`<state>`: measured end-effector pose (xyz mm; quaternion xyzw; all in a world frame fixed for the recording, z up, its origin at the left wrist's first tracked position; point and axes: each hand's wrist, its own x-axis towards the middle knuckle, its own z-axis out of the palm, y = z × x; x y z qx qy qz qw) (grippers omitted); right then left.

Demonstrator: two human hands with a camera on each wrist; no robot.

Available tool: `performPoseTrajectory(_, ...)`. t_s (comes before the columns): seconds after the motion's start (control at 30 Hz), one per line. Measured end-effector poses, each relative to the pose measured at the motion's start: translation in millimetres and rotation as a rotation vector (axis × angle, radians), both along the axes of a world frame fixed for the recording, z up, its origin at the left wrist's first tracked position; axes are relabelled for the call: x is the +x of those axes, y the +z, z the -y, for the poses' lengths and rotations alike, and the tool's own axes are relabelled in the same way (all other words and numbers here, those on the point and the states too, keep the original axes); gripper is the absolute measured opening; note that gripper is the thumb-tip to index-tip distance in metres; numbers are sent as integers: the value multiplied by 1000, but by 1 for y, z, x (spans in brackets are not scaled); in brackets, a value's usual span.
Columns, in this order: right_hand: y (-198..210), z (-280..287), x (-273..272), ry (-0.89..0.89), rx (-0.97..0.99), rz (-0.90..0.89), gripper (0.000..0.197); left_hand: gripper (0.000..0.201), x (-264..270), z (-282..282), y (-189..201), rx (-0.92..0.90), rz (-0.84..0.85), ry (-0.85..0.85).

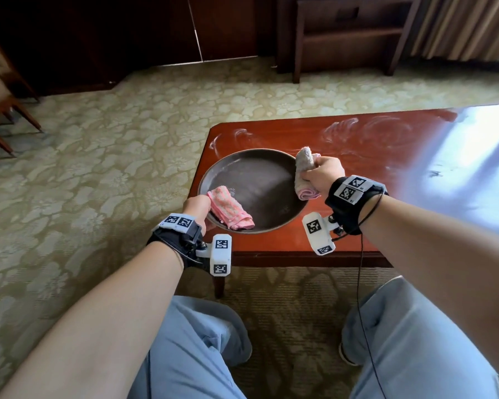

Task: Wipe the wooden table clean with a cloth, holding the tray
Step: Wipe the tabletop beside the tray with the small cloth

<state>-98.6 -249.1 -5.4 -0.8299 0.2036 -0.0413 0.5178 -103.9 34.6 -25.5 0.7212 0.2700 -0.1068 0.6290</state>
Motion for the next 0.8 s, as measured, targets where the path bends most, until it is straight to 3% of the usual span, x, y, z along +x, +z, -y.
performPoseTrajectory(0.23, 10, 62, -30, -75, -18, 78, 14, 31, -14, 67, 16, -38, 27, 24)
performPoseTrajectory(0.53, 7, 167, -48, -262, 139, 208, 12, 39, 9, 165, 15, 23, 80, 67)
performPoseTrajectory(0.63, -2, 208, -47, -338, 235, 193, 26, 42, 25, 194, 10, 26, 80, 22)
performPoseTrajectory(0.8, -45, 265, -36, -436, 207, 70, 88, 34, 51, 230, -4, -38, 106, 111)
